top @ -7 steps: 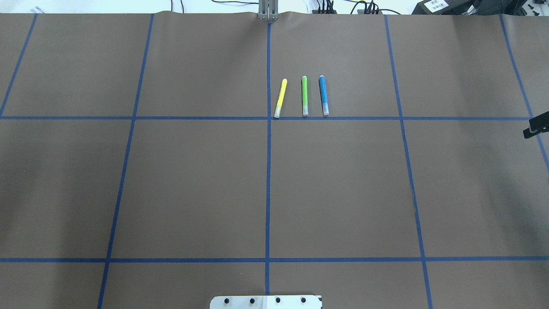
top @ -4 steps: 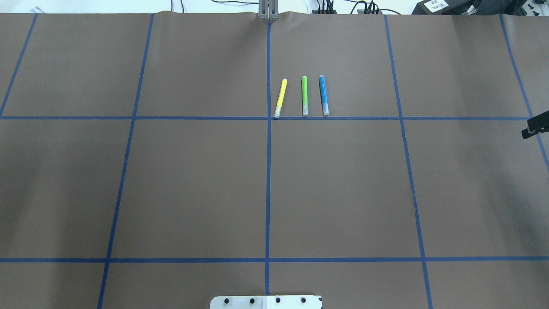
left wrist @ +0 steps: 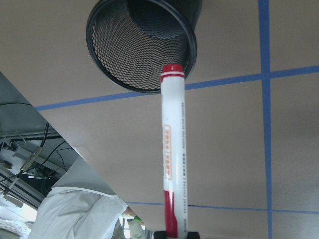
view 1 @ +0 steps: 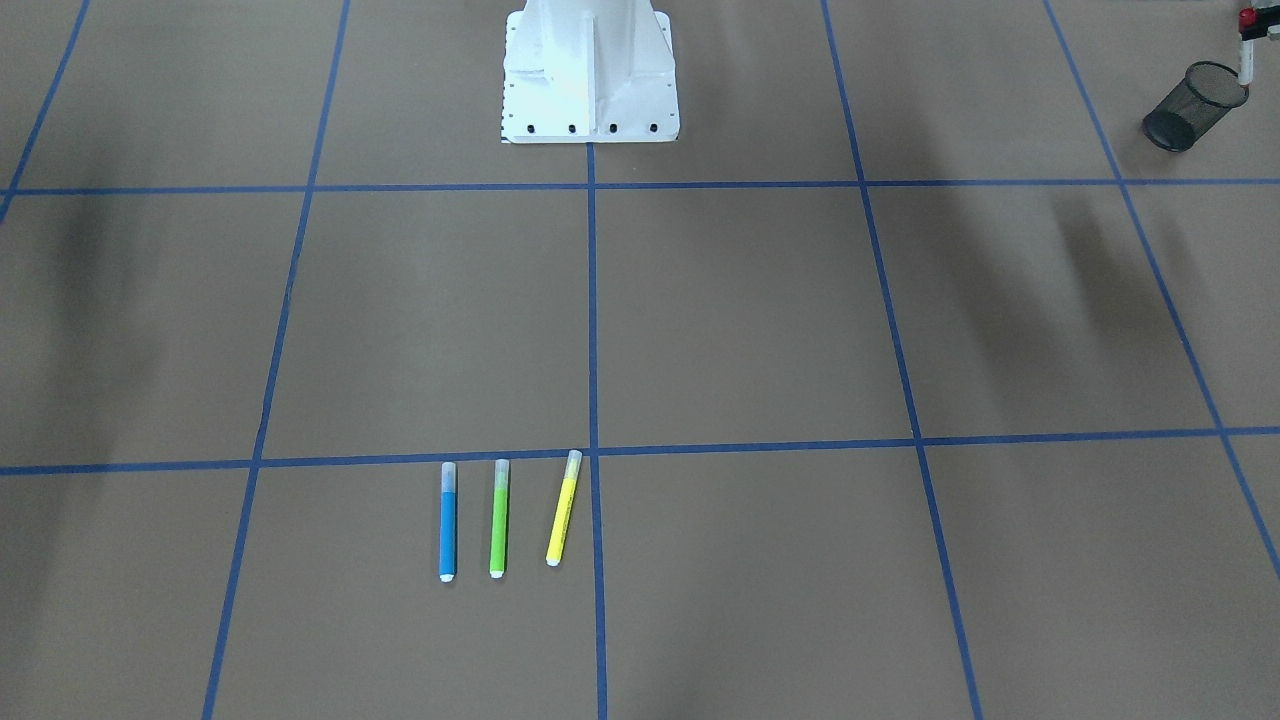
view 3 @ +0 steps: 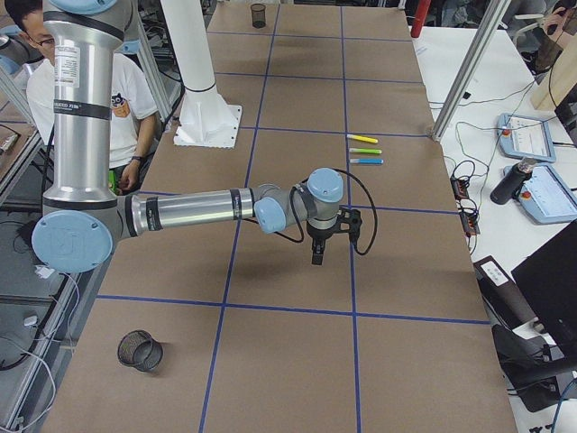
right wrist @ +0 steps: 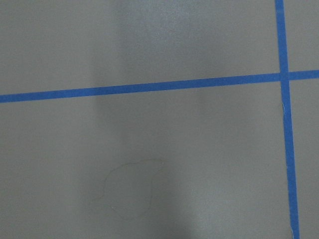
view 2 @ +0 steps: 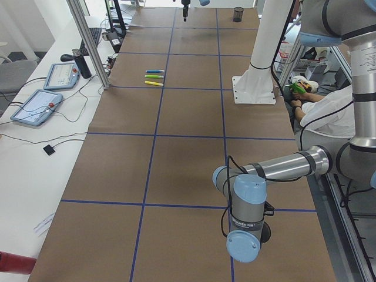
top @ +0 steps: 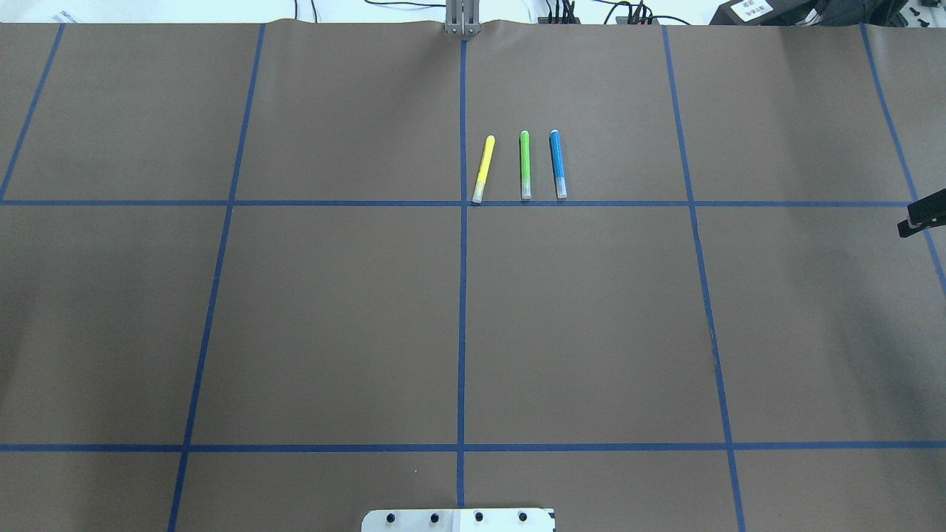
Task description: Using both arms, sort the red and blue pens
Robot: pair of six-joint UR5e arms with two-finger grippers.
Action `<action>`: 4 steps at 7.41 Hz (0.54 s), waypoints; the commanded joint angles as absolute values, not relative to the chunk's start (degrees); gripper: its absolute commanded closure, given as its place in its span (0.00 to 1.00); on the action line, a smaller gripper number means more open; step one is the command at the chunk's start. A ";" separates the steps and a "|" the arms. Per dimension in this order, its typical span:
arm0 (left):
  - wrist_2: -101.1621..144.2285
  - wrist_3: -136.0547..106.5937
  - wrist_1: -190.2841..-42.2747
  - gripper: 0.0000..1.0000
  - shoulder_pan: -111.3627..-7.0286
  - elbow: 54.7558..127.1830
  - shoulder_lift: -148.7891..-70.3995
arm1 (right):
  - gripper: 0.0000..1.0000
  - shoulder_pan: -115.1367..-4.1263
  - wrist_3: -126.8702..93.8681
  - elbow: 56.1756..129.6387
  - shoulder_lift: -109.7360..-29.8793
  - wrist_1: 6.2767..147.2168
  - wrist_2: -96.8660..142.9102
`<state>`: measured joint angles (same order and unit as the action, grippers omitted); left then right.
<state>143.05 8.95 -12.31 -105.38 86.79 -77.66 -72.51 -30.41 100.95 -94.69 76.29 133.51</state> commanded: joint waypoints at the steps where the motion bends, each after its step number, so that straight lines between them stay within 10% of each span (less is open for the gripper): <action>1: 142.82 10.28 -12.22 1.00 -105.38 85.43 -77.26 | 0.01 -72.51 -30.41 101.16 -94.66 76.29 133.42; 4: 142.91 14.39 -12.74 1.00 -105.38 80.19 -76.99 | 0.01 -72.51 -30.41 100.99 -93.87 76.29 132.20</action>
